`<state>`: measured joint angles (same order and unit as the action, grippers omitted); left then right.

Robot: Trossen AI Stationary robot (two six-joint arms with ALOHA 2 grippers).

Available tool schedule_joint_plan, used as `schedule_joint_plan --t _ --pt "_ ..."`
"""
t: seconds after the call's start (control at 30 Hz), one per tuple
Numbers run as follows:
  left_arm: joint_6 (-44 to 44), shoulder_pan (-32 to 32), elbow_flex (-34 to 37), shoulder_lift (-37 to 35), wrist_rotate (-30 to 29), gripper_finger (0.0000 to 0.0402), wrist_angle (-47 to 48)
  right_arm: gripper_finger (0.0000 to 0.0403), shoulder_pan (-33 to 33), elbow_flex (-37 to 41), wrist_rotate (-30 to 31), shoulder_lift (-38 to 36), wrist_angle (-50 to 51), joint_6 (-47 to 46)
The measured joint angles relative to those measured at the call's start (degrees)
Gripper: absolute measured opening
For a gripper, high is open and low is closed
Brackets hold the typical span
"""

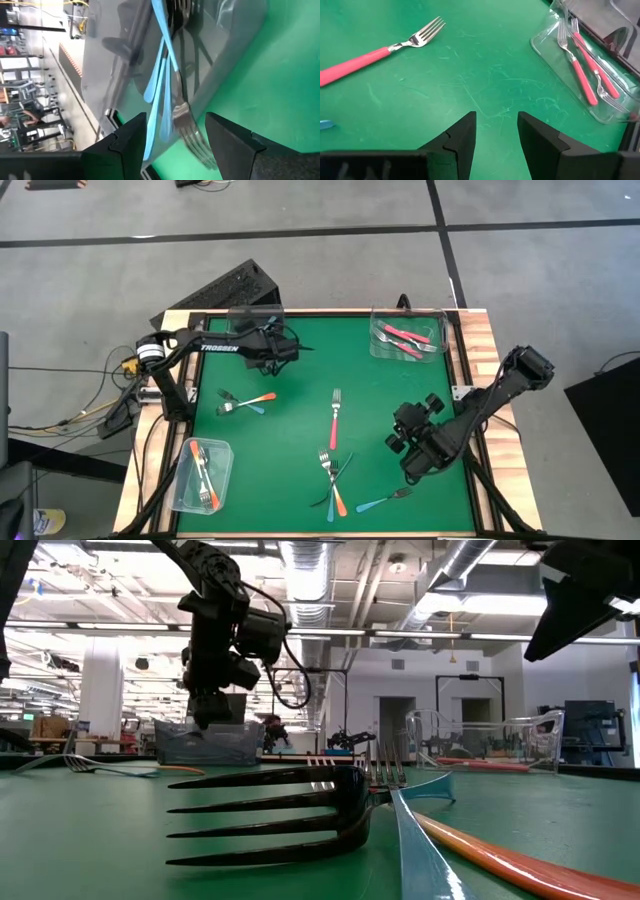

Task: Sort silverware by color (type)
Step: Put the blue fork into the black bin

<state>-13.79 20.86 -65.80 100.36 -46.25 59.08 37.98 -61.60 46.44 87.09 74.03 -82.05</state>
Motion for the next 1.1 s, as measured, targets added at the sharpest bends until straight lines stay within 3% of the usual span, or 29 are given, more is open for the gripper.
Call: schedule_joint_plan --t 0.27,0.4,0.5,0.63,0.8,1.1 --pt "-6.0 -0.1 1.2 0.0 3.7 0.0190 1.4 0.0170 -0.3 0.0 -0.1 0.0 0.9 0.2" --pt "-6.8 0.2 3.7 0.0 2.7 0.0190 0.4 0.0170 -0.2 0.0 -0.1 0.0 0.8 0.2" --pt "-5.5 0.2 5.9 0.0 -1.6 0.0184 -0.6 0.0170 -0.2 0.0 -0.1 0.0 0.8 0.1" --pt "-3.5 0.3 7.1 0.0 -4.5 0.0135 -0.5 0.0170 -0.2 0.0 -0.1 0.0 0.8 0.2" --pt "0.3 0.3 7.1 0.0 -5.3 0.0020 -2.2 0.0170 -0.3 0.0 -0.1 0.0 0.8 0.9" --pt "4.4 0.6 4.9 0.0 -7.9 0.0002 -3.1 0.0170 -0.6 0.0 -1.4 0.0 0.8 1.5"
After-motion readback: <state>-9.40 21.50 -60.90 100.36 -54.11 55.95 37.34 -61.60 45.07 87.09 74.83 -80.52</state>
